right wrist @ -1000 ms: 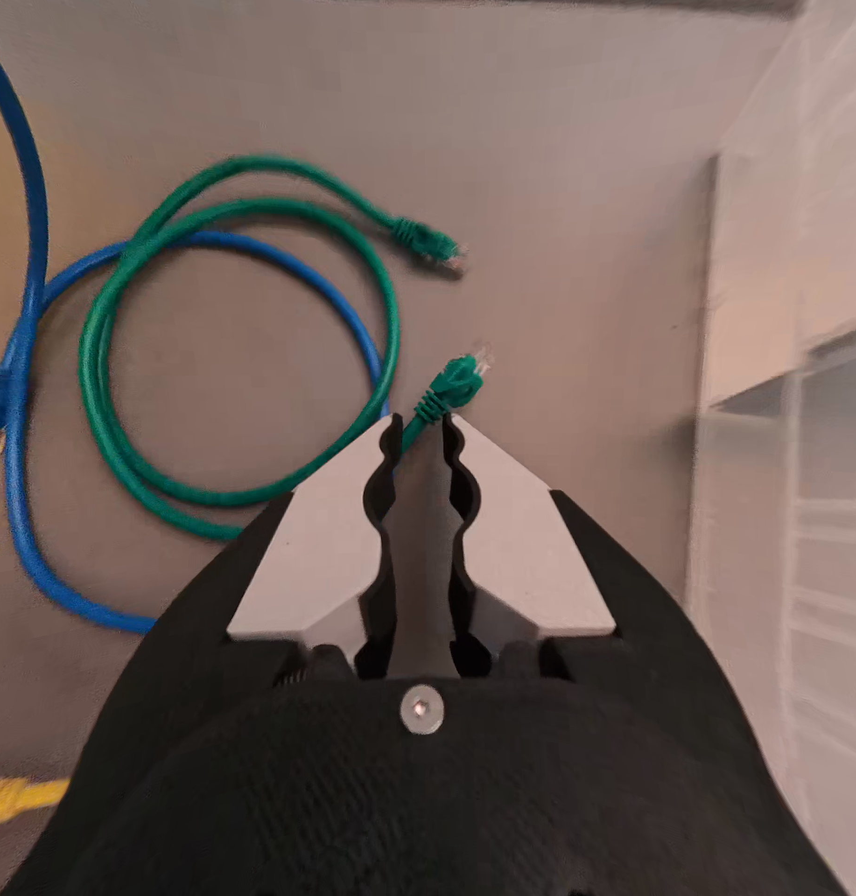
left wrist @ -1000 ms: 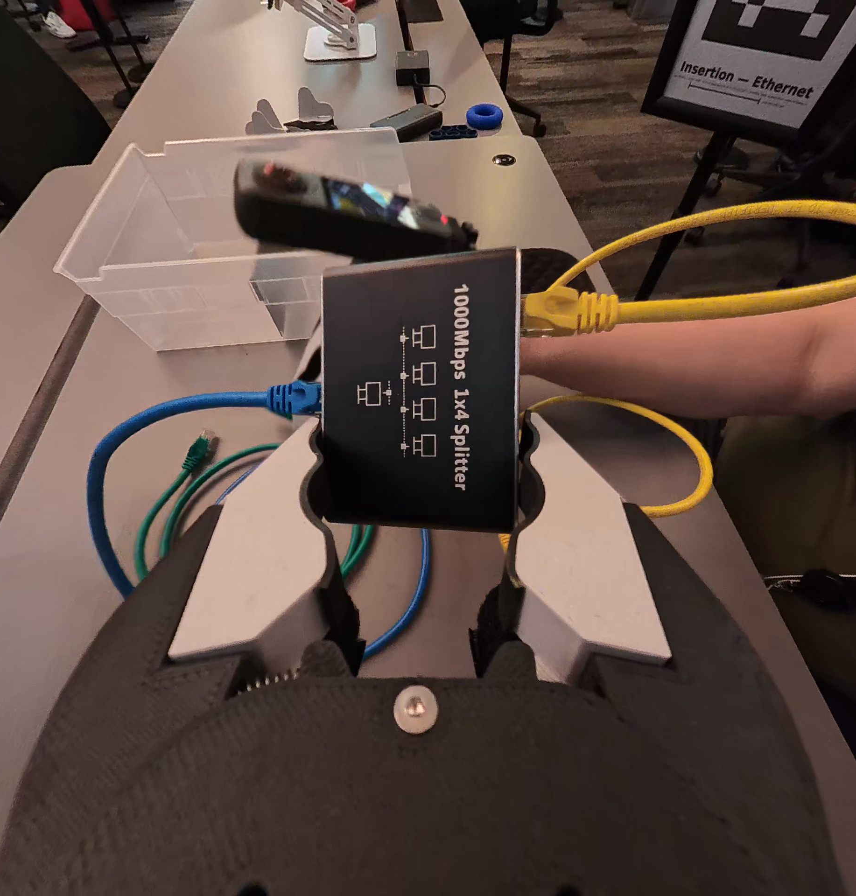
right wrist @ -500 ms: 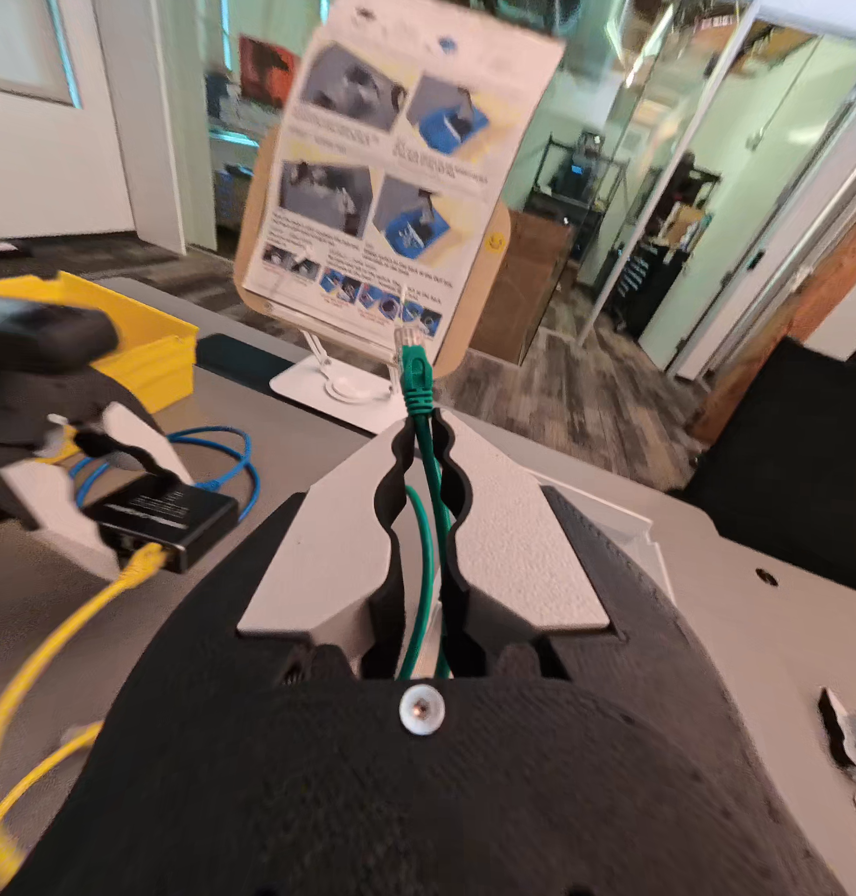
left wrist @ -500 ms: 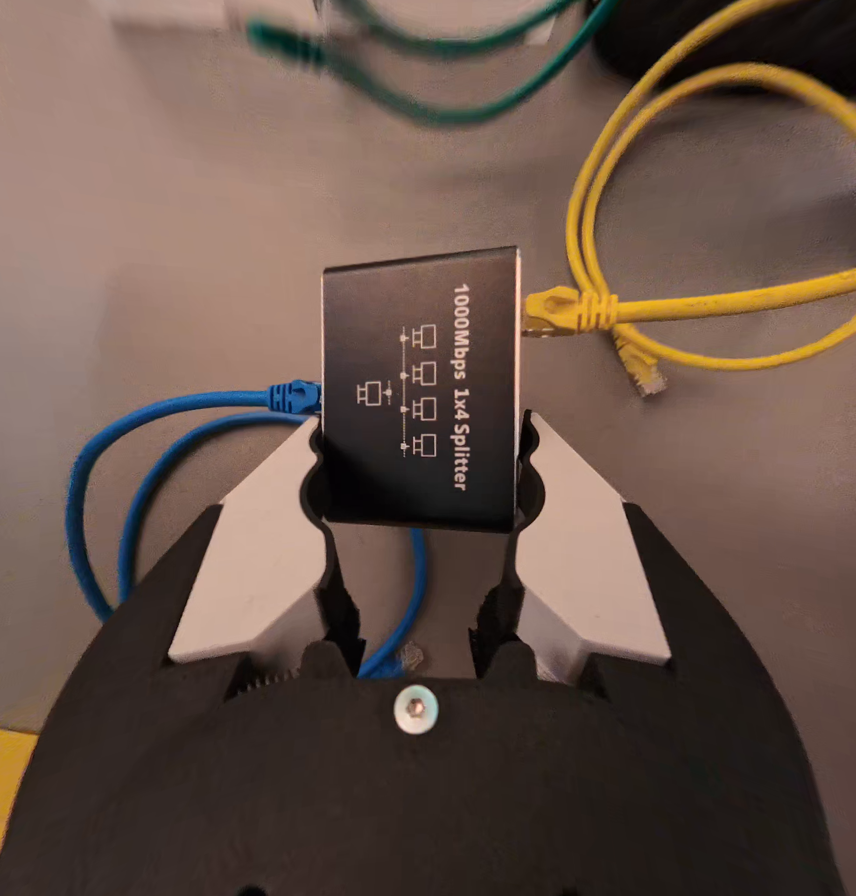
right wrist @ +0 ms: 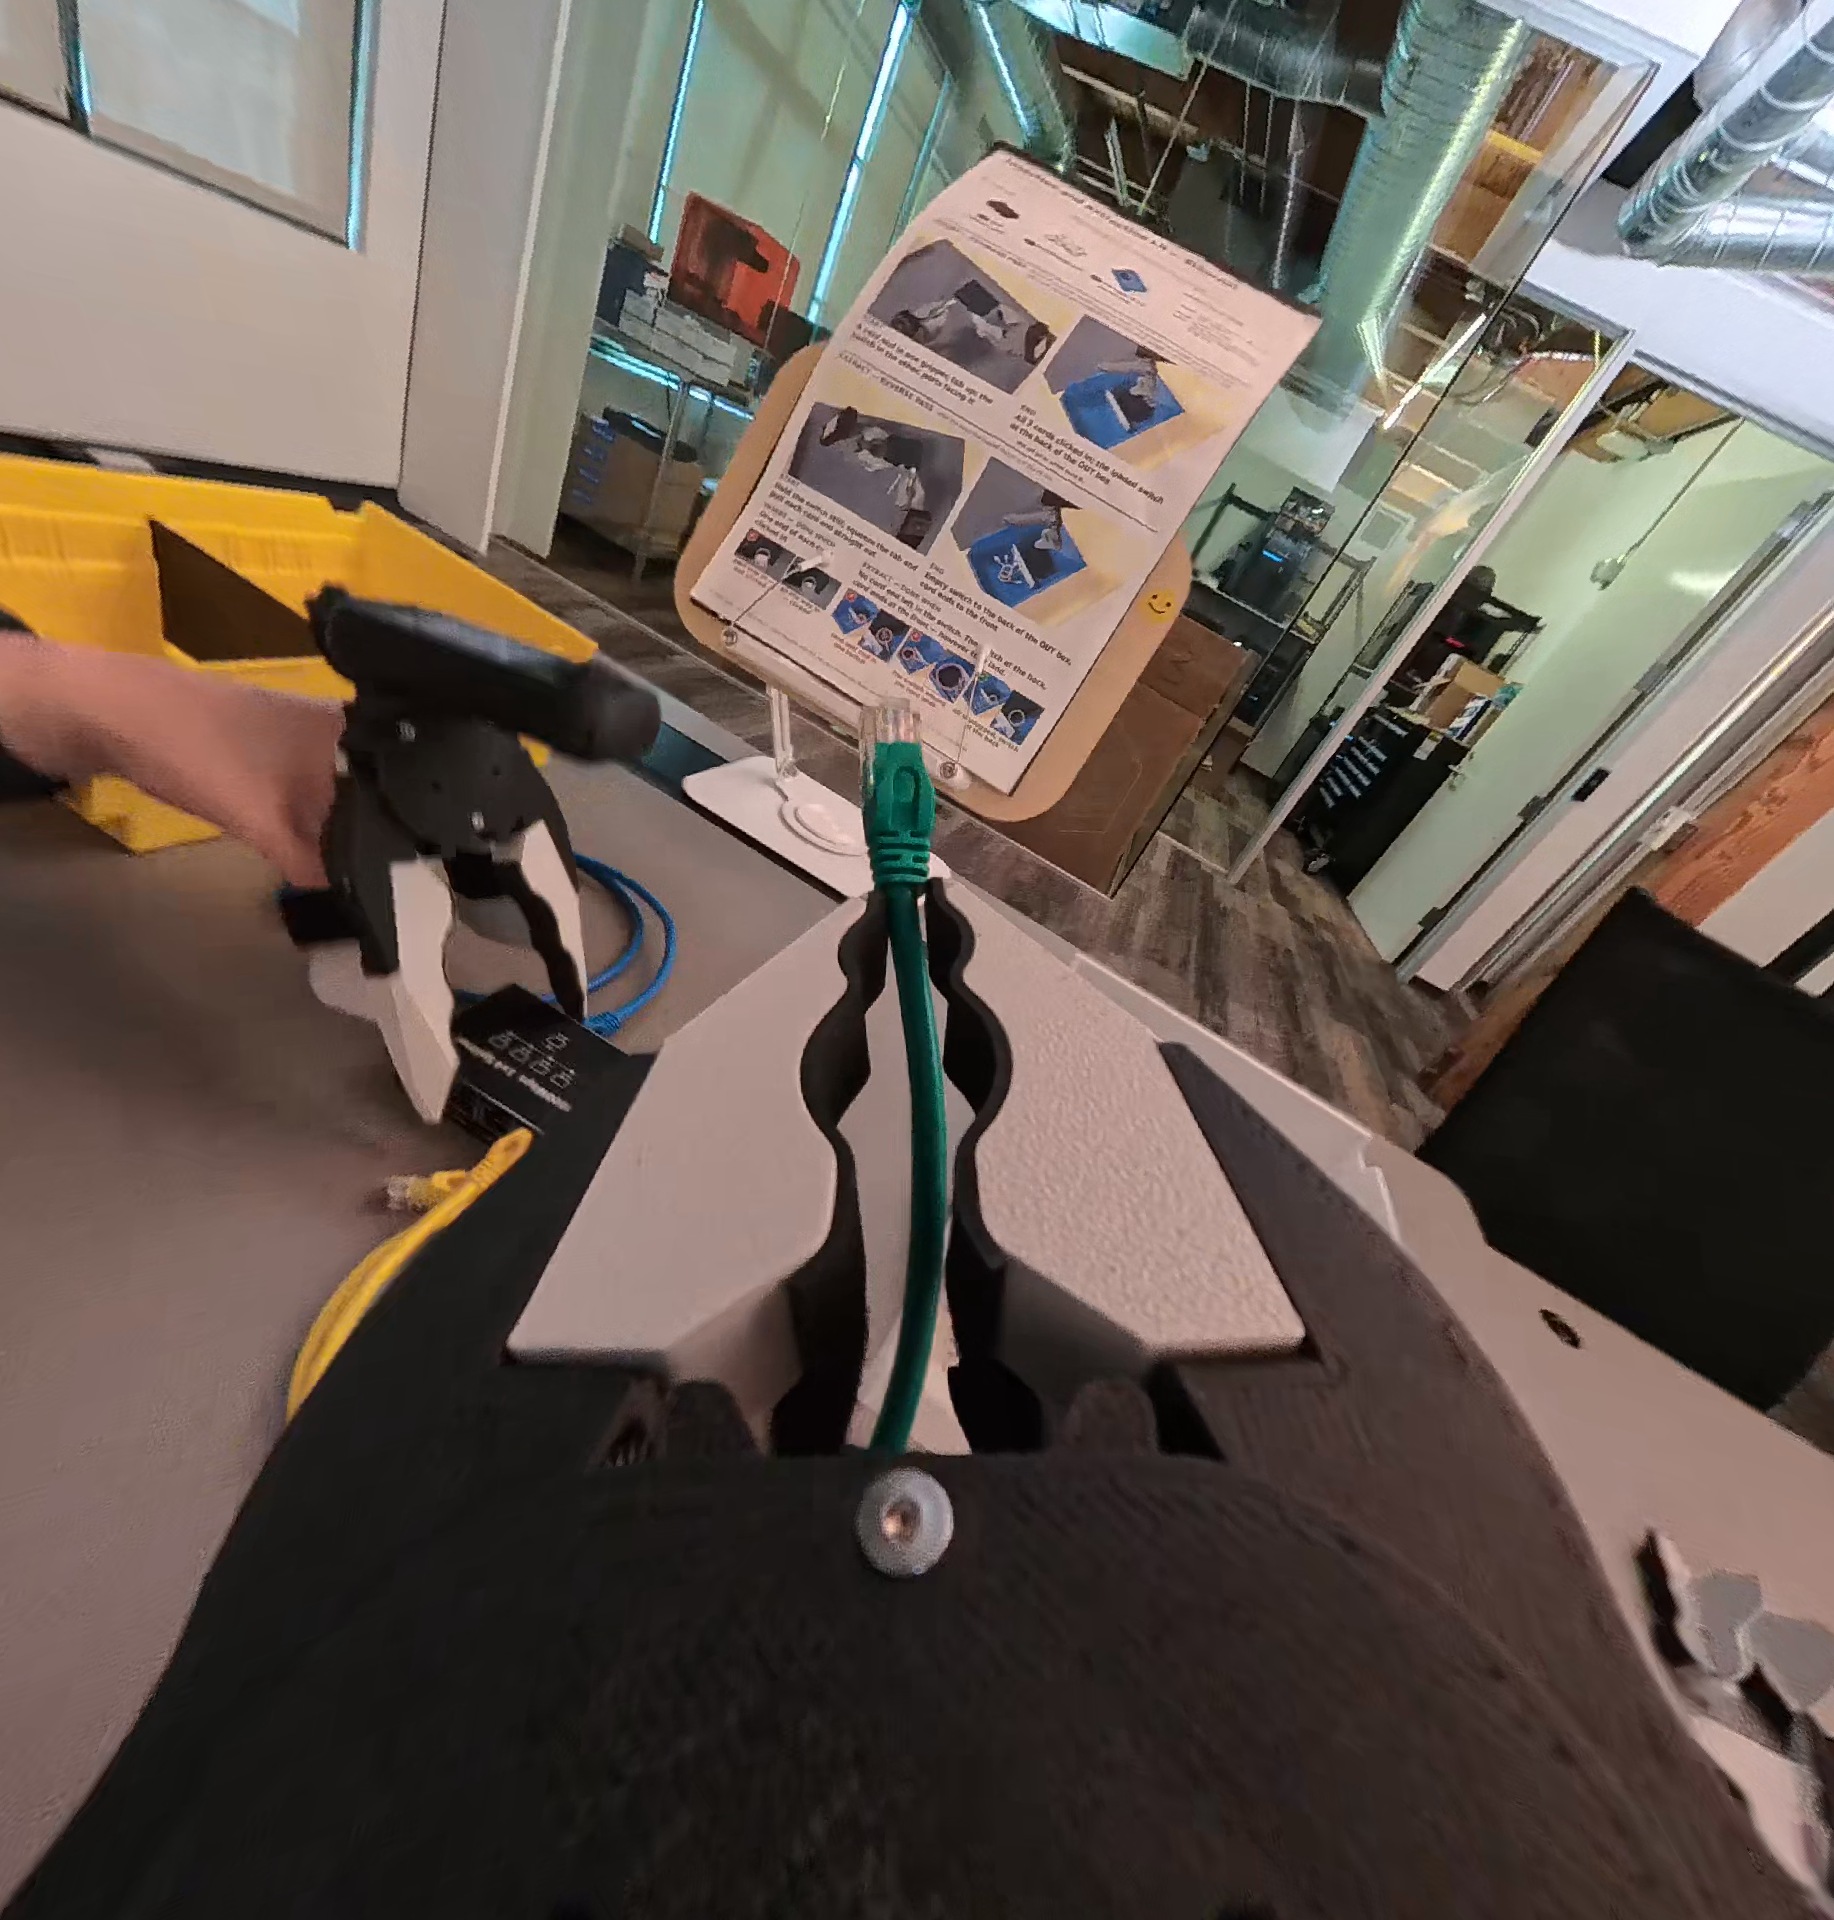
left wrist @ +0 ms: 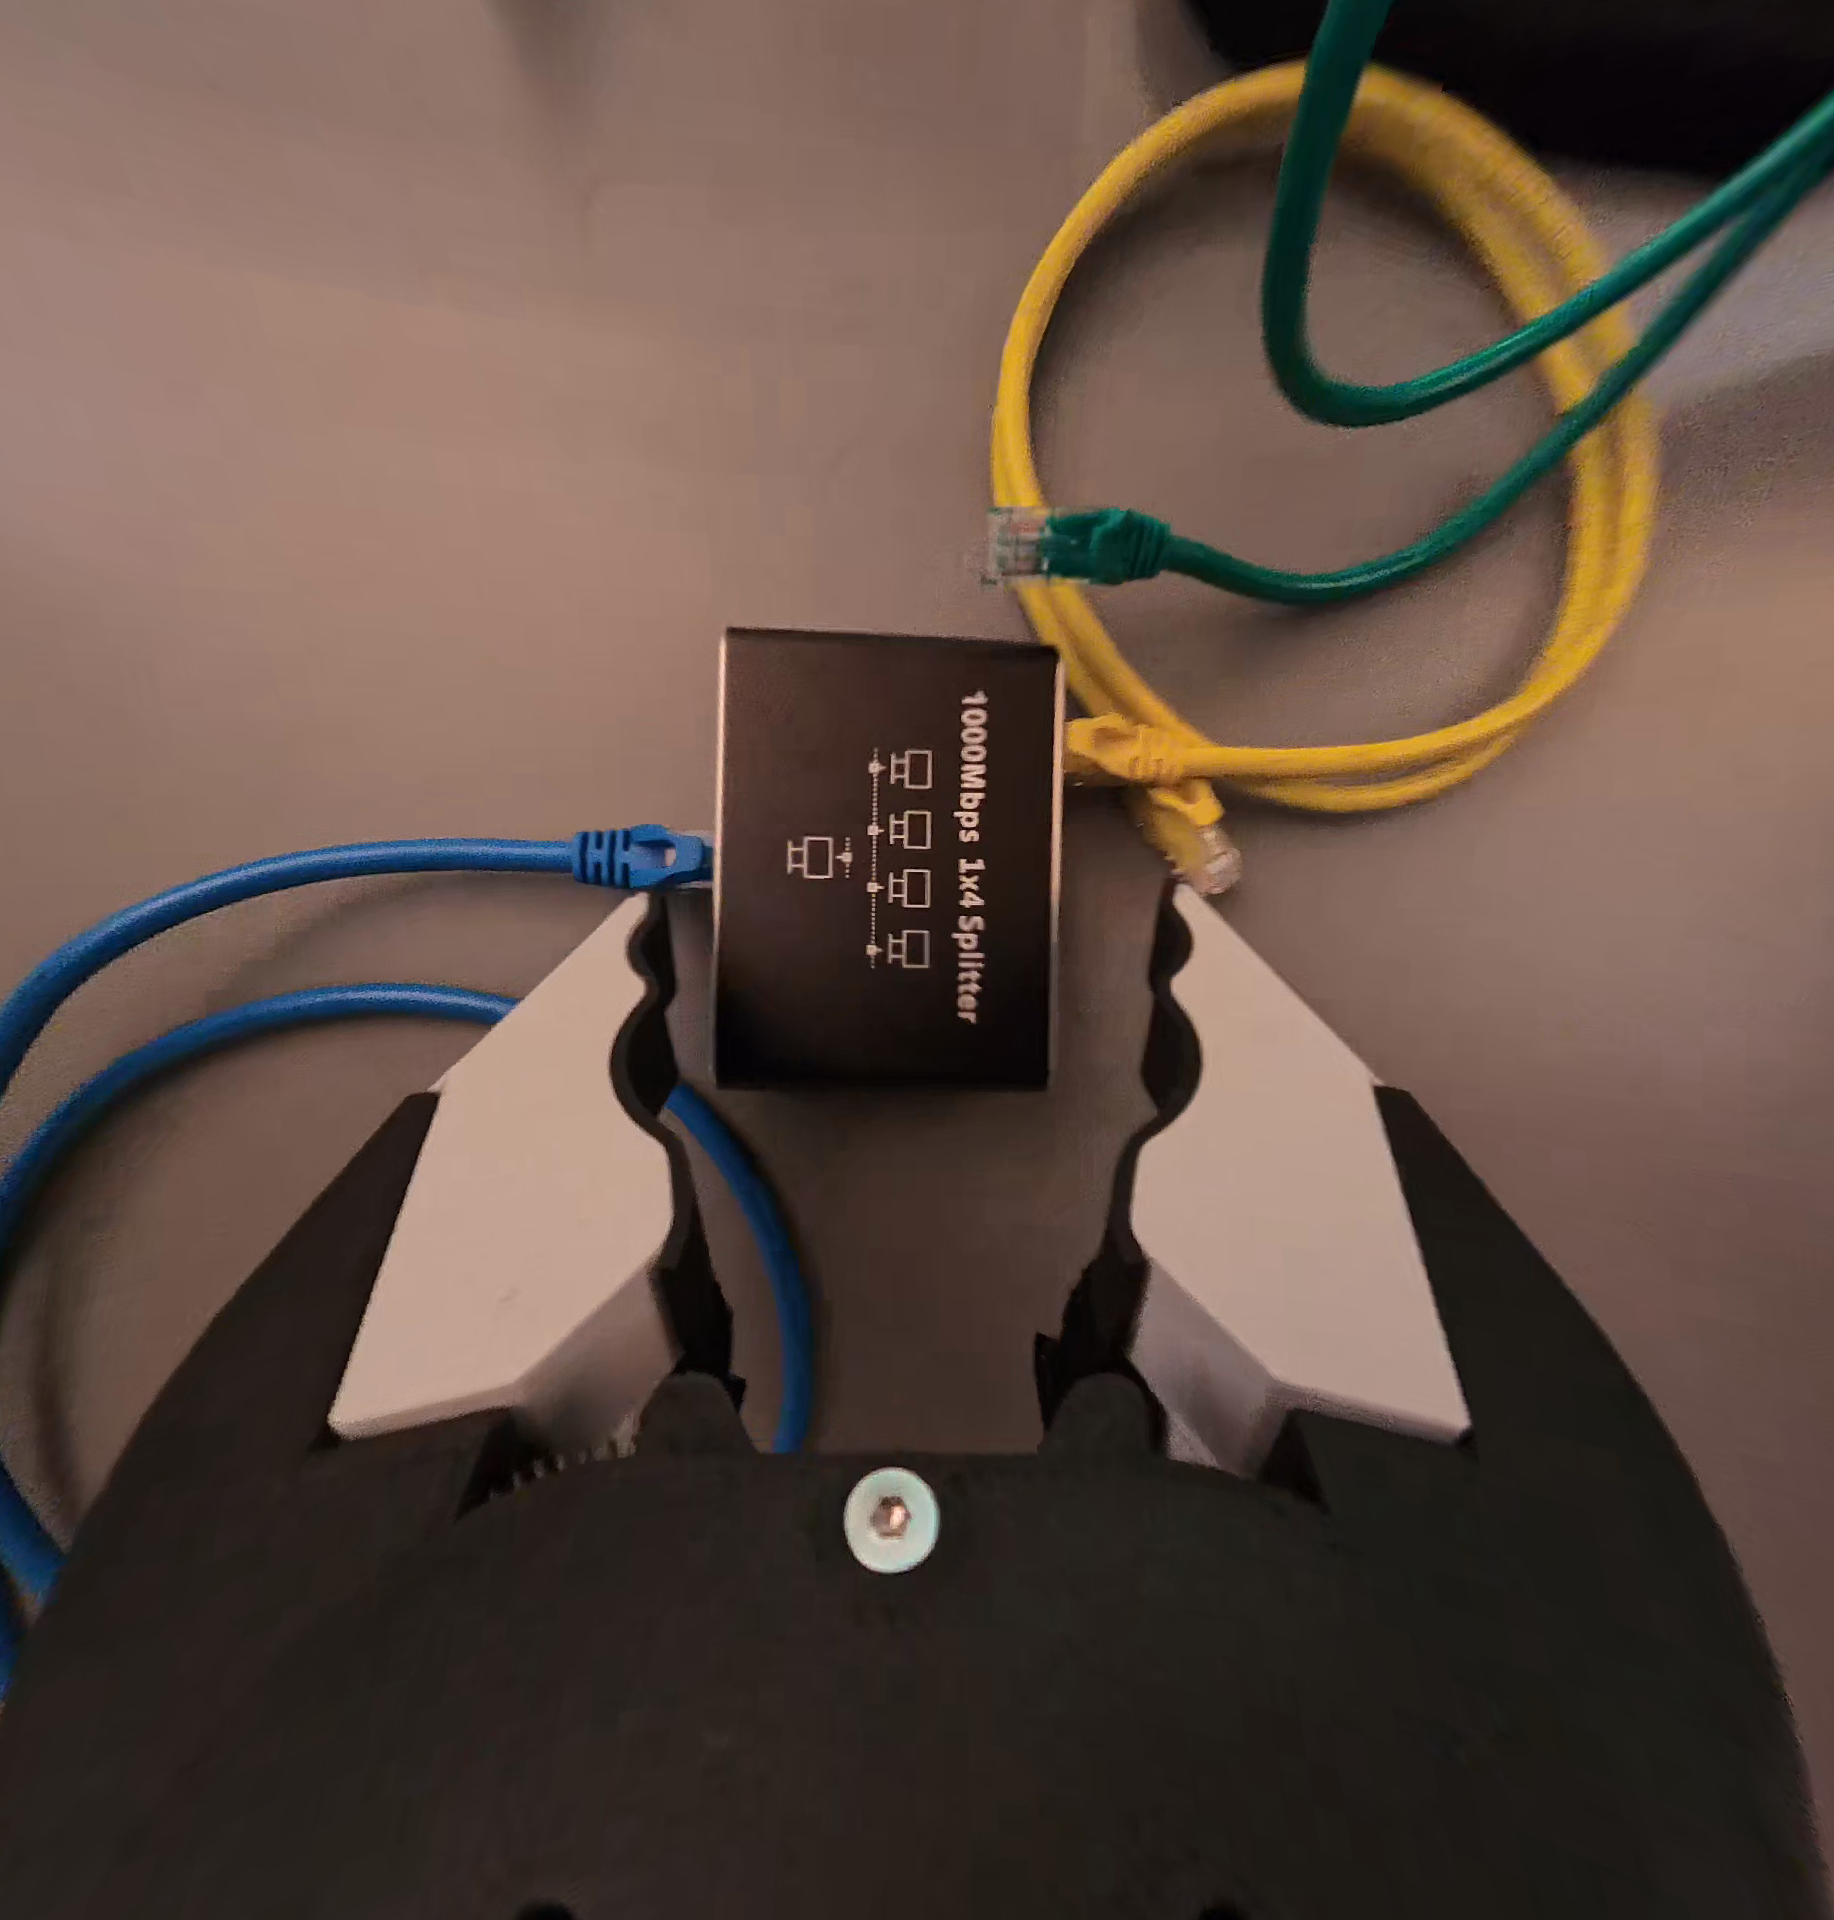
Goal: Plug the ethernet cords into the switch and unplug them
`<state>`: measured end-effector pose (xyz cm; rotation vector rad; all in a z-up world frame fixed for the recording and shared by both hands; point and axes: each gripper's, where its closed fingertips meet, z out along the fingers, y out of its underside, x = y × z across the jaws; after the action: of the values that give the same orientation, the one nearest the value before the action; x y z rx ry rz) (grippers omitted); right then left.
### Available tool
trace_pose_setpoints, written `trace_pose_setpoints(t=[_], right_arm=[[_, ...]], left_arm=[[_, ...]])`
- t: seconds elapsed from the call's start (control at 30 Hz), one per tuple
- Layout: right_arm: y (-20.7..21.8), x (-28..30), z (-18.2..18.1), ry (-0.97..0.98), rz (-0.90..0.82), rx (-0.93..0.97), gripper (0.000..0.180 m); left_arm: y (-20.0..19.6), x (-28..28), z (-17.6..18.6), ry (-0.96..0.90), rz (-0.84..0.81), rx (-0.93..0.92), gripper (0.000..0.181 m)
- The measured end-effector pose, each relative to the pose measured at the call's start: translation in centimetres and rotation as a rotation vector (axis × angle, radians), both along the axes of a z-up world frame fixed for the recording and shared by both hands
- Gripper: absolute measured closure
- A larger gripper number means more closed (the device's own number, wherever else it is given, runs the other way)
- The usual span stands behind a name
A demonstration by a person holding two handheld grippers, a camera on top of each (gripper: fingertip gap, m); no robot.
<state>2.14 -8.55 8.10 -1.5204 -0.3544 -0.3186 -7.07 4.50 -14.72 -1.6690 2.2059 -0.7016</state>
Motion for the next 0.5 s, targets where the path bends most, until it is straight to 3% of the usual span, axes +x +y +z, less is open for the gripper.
trace_pose_setpoints(t=[0.1,0.27,0.3,0.4,0.47,0.5], right_arm=[[-0.2,-1.0,-0.9,-0.091,-0.017,-0.006,0.173],[0.5,-4.0,-2.7,-0.237,0.005,-0.019,0.173],[0.8,-4.5,-3.2,-0.257,0.012,-0.032,0.173],[1.4,-6.5,-4.4,-0.253,0.09,-0.072,0.173],[1.5,-7.6,-4.7,-0.23,0.143,-0.082,0.174],[1.5,-7.9,-4.6,-0.22,0.159,-0.078,0.174]], left_arm=[[-0.7,-0.2,3.5,-0.059,0.009,-0.132,0.081],[-7.8,0.6,16.3,-0.455,-0.156,-0.603,0.103],[-9.0,0.7,17.7,-0.524,-0.192,-0.595,0.103],[-10.8,1.1,17.6,-0.634,-0.257,-0.3,0.107],[-11.2,1.1,17.4,-0.687,-0.279,-0.152,0.123],[-11.6,0.7,17.4,-0.704,-0.308,-0.13,0.14]])
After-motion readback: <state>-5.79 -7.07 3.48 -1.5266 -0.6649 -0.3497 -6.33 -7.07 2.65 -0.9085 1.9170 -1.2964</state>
